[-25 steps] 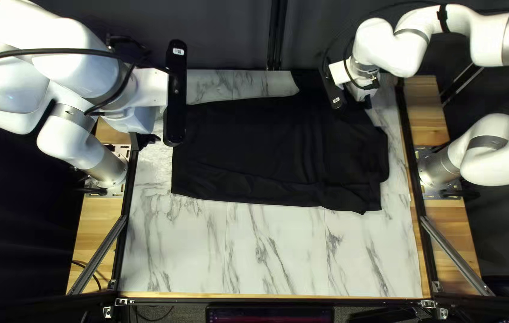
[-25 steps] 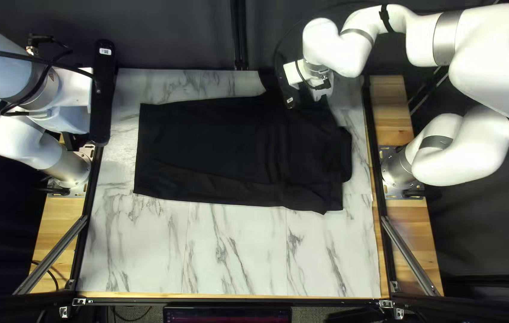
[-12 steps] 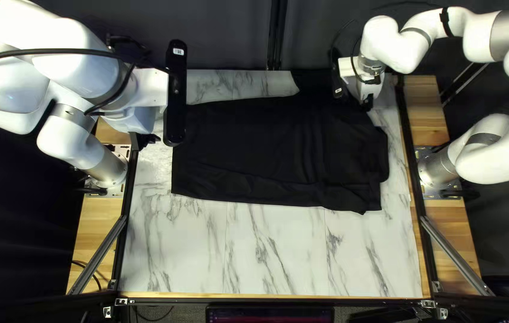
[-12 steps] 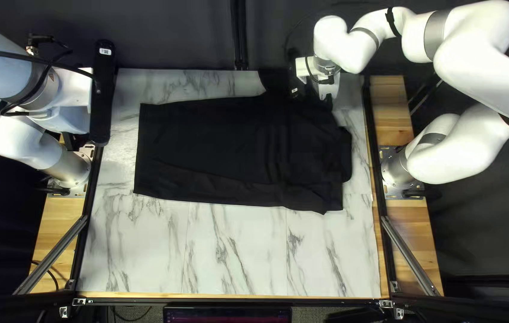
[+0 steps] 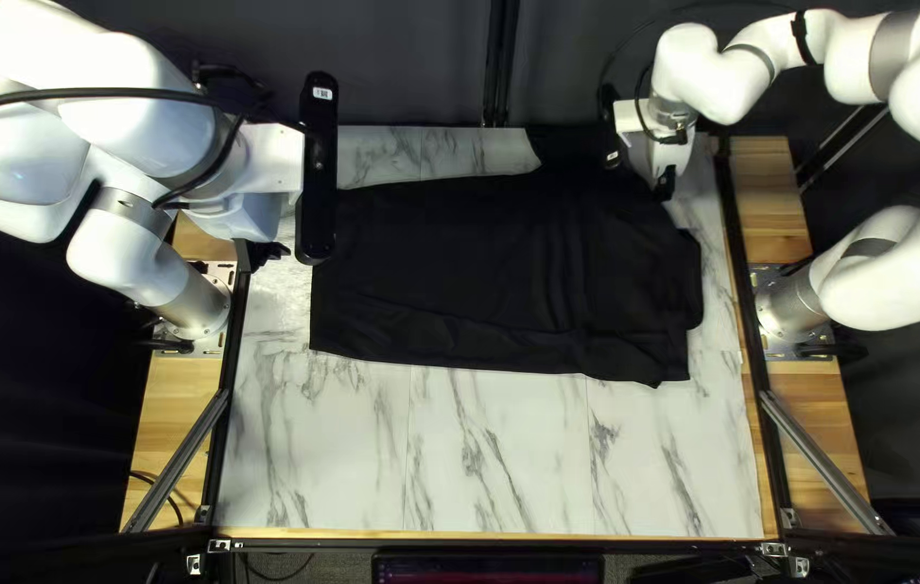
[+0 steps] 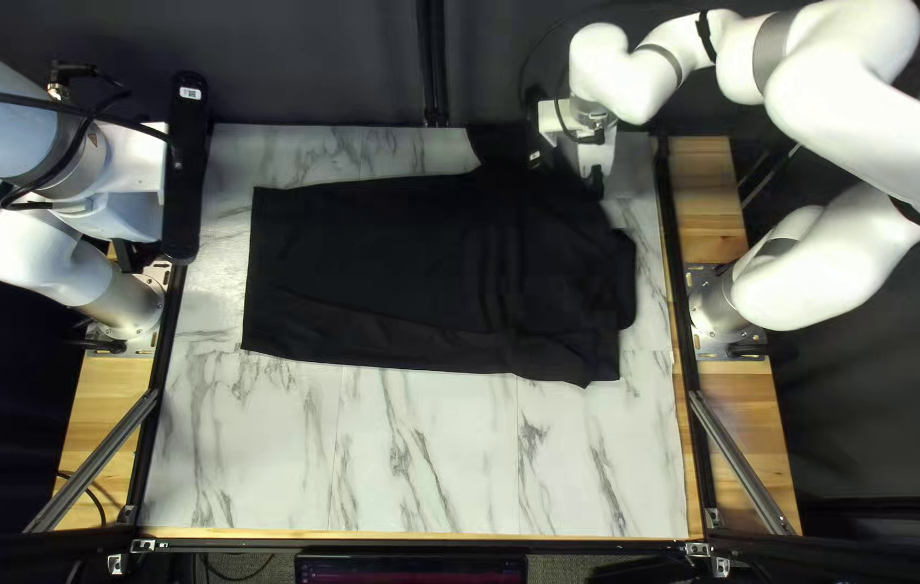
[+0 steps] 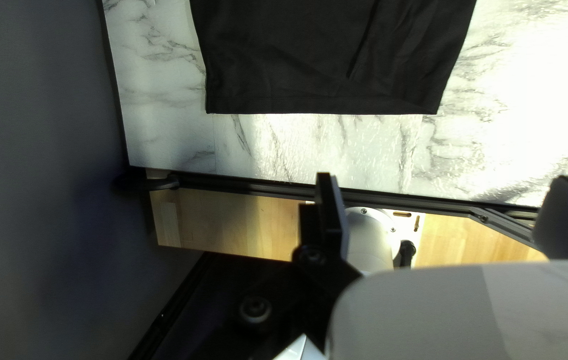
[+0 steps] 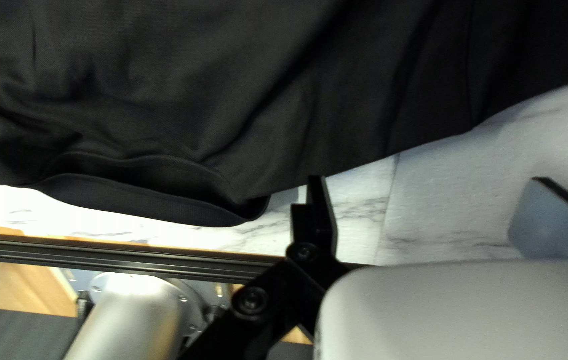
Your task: Fold t-shirt
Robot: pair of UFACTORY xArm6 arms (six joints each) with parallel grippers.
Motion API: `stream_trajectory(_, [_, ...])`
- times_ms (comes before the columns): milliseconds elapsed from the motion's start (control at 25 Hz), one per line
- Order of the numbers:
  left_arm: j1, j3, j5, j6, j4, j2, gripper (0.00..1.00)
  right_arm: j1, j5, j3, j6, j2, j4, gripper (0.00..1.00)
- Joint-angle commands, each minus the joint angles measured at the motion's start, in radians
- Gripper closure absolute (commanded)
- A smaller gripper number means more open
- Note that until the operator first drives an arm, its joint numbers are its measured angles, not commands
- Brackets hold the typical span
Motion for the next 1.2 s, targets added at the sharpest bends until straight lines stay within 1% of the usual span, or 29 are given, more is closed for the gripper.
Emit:
stream_trajectory(40, [0.000,0.000,0.000,0.000,0.000,0.000,0.00,0.010,-0.059,-0.028,-0.041,0.049,0.050,0.00])
stream_trajectory(160, [0.000,0.000,0.000,0.000,0.000,0.000,0.00,0.015,-0.122,-0.034,-0.120,0.058,0.073,0.00])
stream_trajectory(280, [0.000,0.000,0.000,0.000,0.000,0.000,0.00,0.010,-0.158,-0.034,-0.176,0.051,0.071,0.00])
stream_trajectory(320, [0.000,0.000,0.000,0.000,0.000,0.000,0.00,0.007,-0.171,-0.027,-0.179,0.042,0.058,0.00])
stream_trajectory(360, [0.000,0.000,0.000,0.000,0.000,0.000,0.00,0.014,-0.178,-0.014,-0.137,0.027,0.026,0.00])
stream_trajectory(640, [0.000,0.000,0.000,0.000,0.000,0.000,0.00,0.014,-0.178,-0.014,-0.137,0.027,0.026,0.00])
stream_trajectory(680, [0.000,0.000,0.000,0.000,0.000,0.000,0.00,-0.004,-0.157,-0.023,-0.234,0.037,0.086,0.00])
stream_trajectory(760, [0.000,0.000,0.000,0.000,0.000,0.000,0.00,-0.063,-0.150,-0.047,-0.386,0.068,0.164,0.00])
stream_trajectory(800, [0.000,0.000,0.000,0.000,0.000,0.000,0.00,-0.077,-0.158,-0.049,-0.425,0.076,0.181,0.00])
stream_trajectory(840, [0.000,0.000,0.000,0.000,0.000,0.000,0.00,-0.098,-0.179,-0.048,-0.504,0.087,0.216,0.00])
stream_trajectory(880, [0.000,0.000,0.000,0.000,0.000,0.000,0.00,-0.105,-0.187,-0.045,-0.536,0.089,0.232,0.00])
stream_trajectory(960, [0.000,0.000,0.000,0.000,0.000,0.000,0.00,-0.121,-0.225,-0.038,-0.649,0.102,0.290,0.00])
stream_trajectory(1000, [0.000,0.000,0.000,0.000,0.000,0.000,0.00,-0.117,-0.235,-0.035,-0.679,0.104,0.305,0.00])
stream_trajectory(1040, [0.000,0.000,0.000,0.000,0.000,0.000,0.00,-0.103,-0.259,-0.014,-0.701,0.089,0.307,0.00])
stream_trajectory(1080, [0.000,0.000,0.000,0.000,0.000,0.000,0.00,-0.096,-0.273,-0.002,-0.696,0.078,0.299,0.00])
stream_trajectory(1200, [0.000,0.000,0.000,0.000,0.000,0.000,0.00,-0.096,-0.273,-0.002,-0.696,0.078,0.299,0.00])
